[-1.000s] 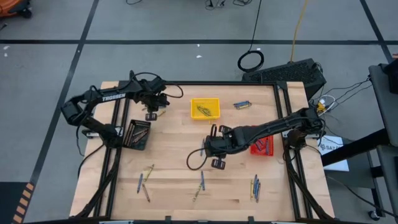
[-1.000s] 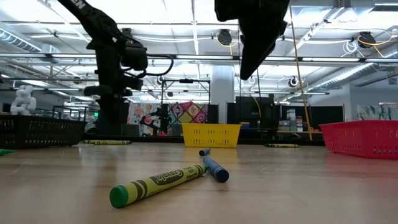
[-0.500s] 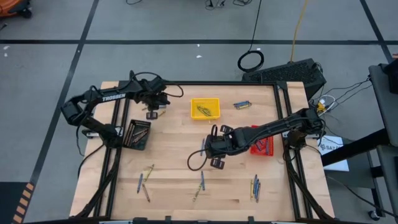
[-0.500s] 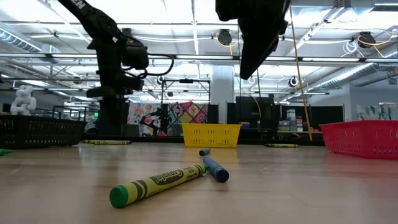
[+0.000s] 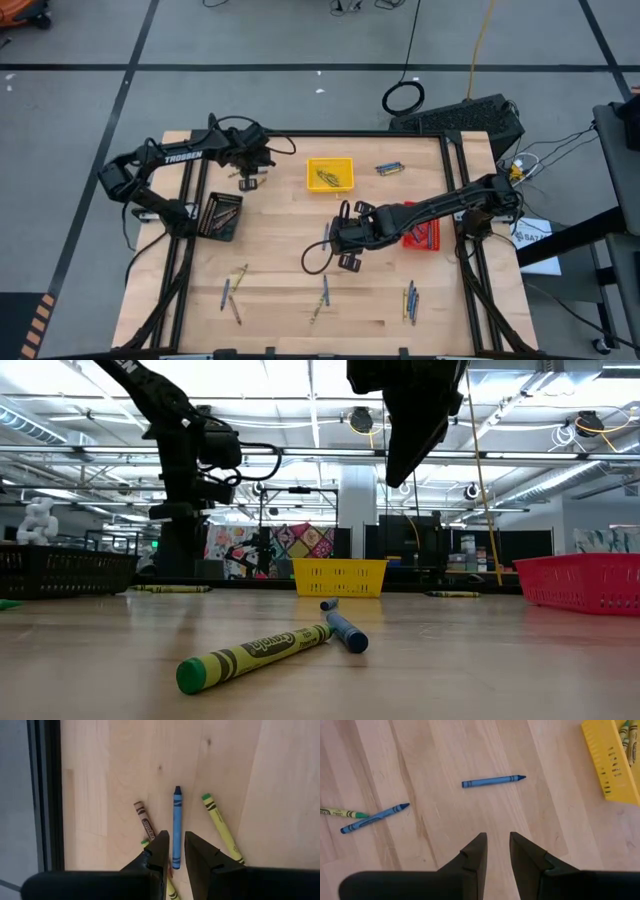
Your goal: Sort crayons
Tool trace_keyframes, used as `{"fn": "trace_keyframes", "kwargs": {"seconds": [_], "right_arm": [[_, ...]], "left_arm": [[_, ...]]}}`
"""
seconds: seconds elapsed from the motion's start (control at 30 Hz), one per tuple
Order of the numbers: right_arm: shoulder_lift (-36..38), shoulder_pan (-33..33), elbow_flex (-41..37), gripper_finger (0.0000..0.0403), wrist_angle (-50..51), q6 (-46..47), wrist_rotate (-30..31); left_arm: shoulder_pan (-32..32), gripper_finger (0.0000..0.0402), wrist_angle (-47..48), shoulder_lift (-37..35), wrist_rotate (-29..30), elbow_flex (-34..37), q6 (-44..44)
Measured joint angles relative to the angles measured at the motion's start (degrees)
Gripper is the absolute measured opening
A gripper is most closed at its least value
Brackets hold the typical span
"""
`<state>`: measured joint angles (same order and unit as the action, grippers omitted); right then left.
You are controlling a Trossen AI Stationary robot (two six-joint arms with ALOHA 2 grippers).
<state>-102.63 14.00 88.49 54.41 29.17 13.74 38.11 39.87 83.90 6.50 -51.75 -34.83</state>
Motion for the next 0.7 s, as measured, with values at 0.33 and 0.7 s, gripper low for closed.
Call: {"fn": "trace_keyframes", "kwargs": {"seconds": [0.33, 0.7], "right_arm": [[0.0, 0.0, 0.0, 0.0070, 0.1, 0.0, 0.1], [0.0, 0.0, 0.0, 0.0070, 1.5, 0.6, 3.0]], "left_arm": [[-0.3, 0.0054, 0.4, 0.0, -0.1, 0.0, 0.0], [-0.3, 0.0054, 4.0, 0.2, 2.1, 0.0, 0.0]]}}
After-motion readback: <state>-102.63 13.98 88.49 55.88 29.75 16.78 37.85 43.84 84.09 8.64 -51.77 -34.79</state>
